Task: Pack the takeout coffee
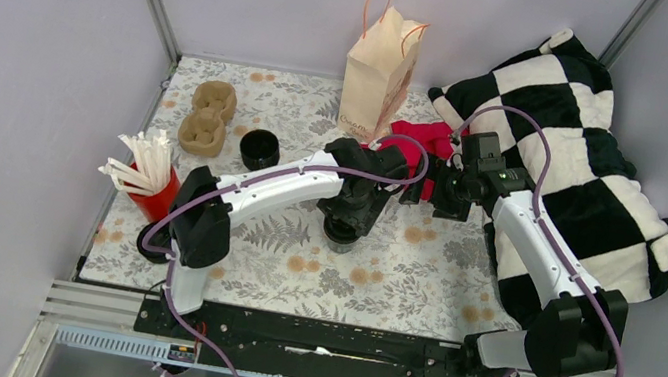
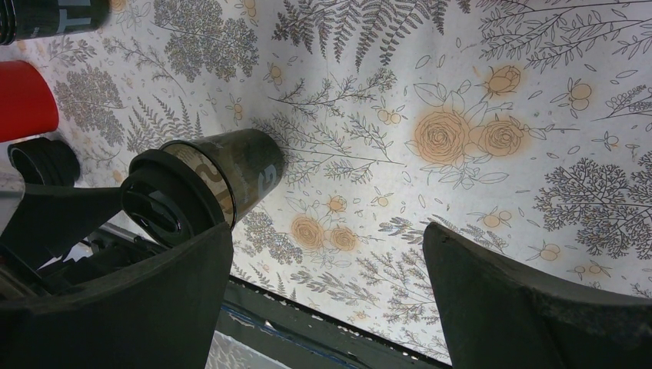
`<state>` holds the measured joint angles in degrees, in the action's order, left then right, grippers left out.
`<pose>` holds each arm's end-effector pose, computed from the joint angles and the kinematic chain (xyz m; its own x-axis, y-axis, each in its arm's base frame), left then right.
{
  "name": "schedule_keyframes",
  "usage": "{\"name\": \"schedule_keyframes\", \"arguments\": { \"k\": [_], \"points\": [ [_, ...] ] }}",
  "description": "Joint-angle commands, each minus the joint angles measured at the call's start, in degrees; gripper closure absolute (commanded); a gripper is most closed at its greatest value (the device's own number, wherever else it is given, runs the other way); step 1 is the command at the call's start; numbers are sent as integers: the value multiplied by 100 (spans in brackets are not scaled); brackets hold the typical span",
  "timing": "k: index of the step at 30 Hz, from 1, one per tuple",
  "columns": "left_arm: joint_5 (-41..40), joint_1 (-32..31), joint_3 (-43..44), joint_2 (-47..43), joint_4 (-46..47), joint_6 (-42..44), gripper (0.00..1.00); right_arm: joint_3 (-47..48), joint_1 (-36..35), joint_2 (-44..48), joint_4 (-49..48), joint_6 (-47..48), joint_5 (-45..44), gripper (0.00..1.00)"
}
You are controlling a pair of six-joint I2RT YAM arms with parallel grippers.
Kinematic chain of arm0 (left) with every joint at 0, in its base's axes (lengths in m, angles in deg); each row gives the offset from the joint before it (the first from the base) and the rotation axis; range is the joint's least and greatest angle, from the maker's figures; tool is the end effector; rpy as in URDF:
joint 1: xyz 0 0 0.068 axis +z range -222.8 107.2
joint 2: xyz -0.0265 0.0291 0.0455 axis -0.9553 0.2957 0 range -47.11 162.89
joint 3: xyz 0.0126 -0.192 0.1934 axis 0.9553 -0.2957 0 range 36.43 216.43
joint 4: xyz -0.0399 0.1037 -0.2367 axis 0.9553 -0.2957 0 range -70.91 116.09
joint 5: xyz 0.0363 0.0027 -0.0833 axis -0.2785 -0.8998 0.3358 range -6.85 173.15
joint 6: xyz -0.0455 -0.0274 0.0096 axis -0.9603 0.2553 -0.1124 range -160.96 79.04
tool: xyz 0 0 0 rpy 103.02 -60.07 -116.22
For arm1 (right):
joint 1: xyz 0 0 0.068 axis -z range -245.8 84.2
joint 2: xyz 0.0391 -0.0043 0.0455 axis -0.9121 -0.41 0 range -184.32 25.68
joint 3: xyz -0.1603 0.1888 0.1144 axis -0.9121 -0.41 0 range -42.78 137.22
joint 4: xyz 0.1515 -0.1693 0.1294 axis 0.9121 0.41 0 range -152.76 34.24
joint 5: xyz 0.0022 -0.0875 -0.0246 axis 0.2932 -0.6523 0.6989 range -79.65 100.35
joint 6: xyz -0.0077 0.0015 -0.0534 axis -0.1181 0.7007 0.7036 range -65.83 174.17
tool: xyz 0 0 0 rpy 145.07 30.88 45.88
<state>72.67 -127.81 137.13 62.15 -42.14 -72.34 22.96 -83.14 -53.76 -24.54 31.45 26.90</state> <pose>0.2250 -0.3102 0.2795 -0.8837 0.3695 -0.2874 0.3767 0.9258 0.0320 0.2743 0.0963 0.2882 -0.8682 0.1166 -0.4823 -0.1282 0.8863 0.4450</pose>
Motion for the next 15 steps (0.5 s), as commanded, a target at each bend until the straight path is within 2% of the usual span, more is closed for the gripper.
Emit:
{"name": "schedule_keyframes", "arguments": {
  "k": [1, 15],
  "points": [
    [55, 33, -26, 54, -7, 45, 42, -8, 7, 204, -76, 101, -44, 0],
    [3, 42, -31, 155, -1, 37, 42, -96, 12, 283, -113, 81, -38, 0]
  ]
}}
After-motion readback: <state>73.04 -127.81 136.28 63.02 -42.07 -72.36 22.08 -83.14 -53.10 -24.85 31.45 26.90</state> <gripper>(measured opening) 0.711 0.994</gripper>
